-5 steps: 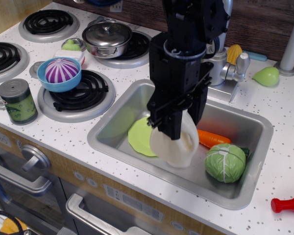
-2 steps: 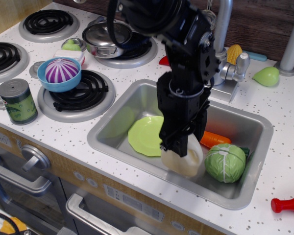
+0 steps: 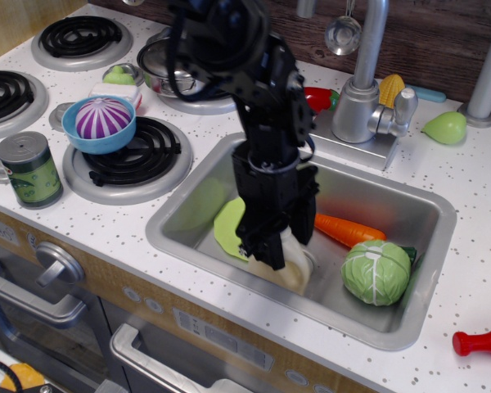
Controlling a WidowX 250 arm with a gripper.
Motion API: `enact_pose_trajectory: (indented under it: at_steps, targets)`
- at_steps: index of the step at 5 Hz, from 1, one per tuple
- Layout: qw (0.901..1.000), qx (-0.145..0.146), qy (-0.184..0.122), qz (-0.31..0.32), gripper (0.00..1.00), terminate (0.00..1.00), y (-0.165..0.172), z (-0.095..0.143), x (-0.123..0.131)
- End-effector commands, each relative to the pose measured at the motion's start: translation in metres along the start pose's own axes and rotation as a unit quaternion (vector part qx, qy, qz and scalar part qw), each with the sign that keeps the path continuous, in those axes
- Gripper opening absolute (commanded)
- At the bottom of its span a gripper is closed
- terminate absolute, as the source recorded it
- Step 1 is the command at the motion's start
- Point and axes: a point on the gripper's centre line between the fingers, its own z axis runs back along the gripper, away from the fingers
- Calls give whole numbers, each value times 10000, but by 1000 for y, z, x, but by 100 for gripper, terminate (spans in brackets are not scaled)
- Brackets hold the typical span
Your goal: Put detergent in sink
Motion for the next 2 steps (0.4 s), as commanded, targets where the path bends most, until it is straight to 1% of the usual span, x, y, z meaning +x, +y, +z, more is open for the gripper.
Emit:
enact_pose_trajectory:
  at_steps: [1, 2]
  targets:
    - [9997, -184, -12, -165, 100, 0, -6, 9, -2]
    - [9997, -184, -12, -165, 100, 100, -6, 9, -2]
